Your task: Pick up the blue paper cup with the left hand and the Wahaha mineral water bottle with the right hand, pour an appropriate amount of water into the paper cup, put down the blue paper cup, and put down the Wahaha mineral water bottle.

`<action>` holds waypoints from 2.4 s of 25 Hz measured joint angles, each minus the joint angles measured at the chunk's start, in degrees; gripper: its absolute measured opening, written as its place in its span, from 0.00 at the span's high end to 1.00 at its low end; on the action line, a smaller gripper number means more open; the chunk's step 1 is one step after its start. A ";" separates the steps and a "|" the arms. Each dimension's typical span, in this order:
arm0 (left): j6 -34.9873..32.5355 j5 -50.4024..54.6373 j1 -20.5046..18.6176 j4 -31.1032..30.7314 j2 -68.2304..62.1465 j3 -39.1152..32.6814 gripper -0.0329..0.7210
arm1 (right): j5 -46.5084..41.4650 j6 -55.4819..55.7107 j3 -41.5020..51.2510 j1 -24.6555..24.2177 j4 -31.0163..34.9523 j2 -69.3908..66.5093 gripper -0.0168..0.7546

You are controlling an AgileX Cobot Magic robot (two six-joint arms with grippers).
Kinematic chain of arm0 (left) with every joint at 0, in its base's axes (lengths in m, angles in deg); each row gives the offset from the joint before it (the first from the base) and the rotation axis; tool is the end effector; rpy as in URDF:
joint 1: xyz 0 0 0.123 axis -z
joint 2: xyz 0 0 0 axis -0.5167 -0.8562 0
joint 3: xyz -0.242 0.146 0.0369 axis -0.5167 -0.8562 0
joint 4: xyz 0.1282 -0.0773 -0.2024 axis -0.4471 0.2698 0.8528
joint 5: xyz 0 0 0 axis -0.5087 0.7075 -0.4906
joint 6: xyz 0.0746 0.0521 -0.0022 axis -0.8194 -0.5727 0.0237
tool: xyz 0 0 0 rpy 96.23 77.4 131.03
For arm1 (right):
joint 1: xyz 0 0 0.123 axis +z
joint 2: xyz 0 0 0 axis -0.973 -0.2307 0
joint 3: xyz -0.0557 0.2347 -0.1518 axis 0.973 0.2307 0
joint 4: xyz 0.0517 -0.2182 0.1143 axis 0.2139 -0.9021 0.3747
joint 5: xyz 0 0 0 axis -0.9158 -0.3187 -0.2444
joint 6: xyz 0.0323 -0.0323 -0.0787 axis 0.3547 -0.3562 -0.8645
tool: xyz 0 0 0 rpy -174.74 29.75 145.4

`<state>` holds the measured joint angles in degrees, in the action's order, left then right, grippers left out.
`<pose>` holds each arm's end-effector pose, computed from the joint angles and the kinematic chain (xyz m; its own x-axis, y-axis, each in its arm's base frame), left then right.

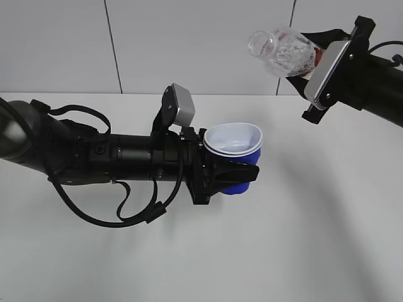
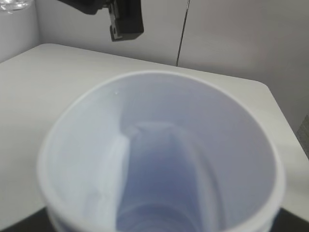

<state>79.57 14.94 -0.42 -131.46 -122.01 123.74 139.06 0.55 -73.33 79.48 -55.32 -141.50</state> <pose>0.3016 -0.2608 0.1300 -0.1673 0.1448 -0.9752 0.9772 0.1557 -0.1445 0.3590 0.0646 0.2256 0.4987 -0.7488 -0.4365 -0.2481 0.3591 -0.8997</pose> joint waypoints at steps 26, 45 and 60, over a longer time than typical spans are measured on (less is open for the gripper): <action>0.00 -0.73 -2.58 -0.60 0.00 0.00 0.45 | 0.13 -9.96 0.00 0.00 0.11 0.00 0.40; 0.00 -4.12 -1.87 -3.12 0.00 0.00 0.45 | -0.24 -12.83 0.00 0.00 -0.20 0.00 0.40; 0.00 -4.12 -1.87 -3.12 0.00 0.00 0.45 | -0.24 -14.82 0.00 0.00 -0.65 0.00 0.40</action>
<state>79.57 10.82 -2.29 -134.58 -122.01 123.74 138.82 -14.27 -73.33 79.48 -55.98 -141.50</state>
